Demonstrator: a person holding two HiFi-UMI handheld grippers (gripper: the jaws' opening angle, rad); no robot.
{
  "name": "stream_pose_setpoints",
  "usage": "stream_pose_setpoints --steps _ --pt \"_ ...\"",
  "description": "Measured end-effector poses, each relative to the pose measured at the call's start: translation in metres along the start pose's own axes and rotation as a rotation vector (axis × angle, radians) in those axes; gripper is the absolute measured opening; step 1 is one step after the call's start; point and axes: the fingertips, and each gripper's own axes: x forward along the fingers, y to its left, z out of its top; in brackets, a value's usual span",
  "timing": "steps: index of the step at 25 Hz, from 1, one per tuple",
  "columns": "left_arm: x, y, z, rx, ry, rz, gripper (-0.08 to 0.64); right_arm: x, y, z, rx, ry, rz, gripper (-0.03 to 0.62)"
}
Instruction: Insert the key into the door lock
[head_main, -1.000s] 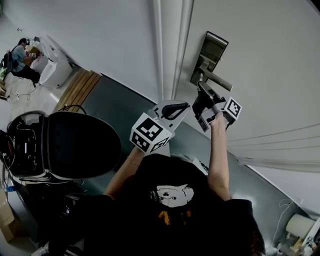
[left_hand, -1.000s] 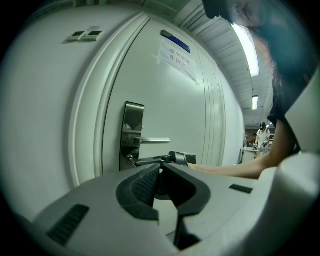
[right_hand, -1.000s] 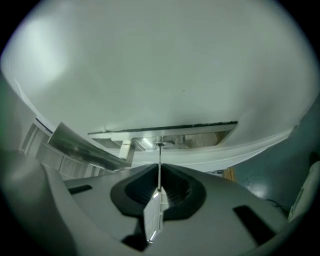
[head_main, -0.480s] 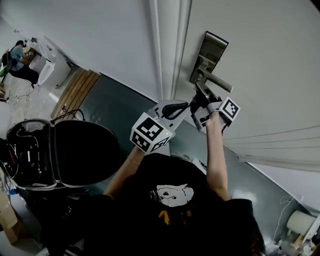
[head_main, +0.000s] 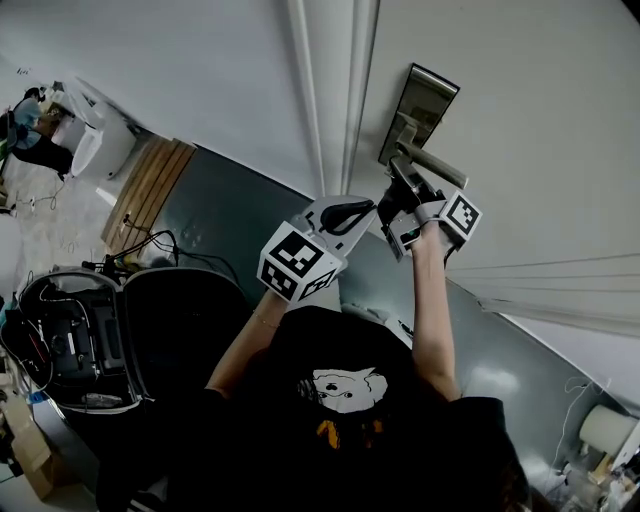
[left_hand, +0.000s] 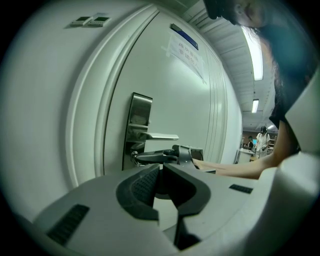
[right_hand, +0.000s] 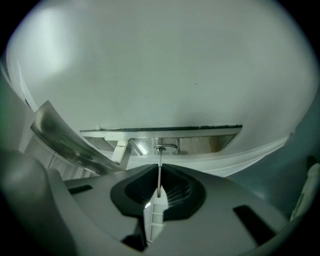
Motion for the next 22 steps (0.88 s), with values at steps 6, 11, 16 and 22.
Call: stream_pose_setpoints --steps 6,11,16,22 --pt "0.0 0.012 0.003 -0.009 0.01 -0.015 0.025 0.01 0.003 0.01 0.02 -0.053 0.012 0.021" --pt "0.0 0.014 0.001 -0.011 0.015 -0.028 0.025 0.007 0.002 0.013 0.027 -0.074 0.039 0.023" --pt "-0.002 0.013 -0.001 -0.007 0.013 -0.036 0.025 0.003 0.005 0.01 0.011 -0.081 0.049 0.027" --pt "-0.003 0.005 0.003 0.0 0.005 -0.035 0.025 -0.012 0.009 0.006 -0.012 -0.098 0.026 0.025"
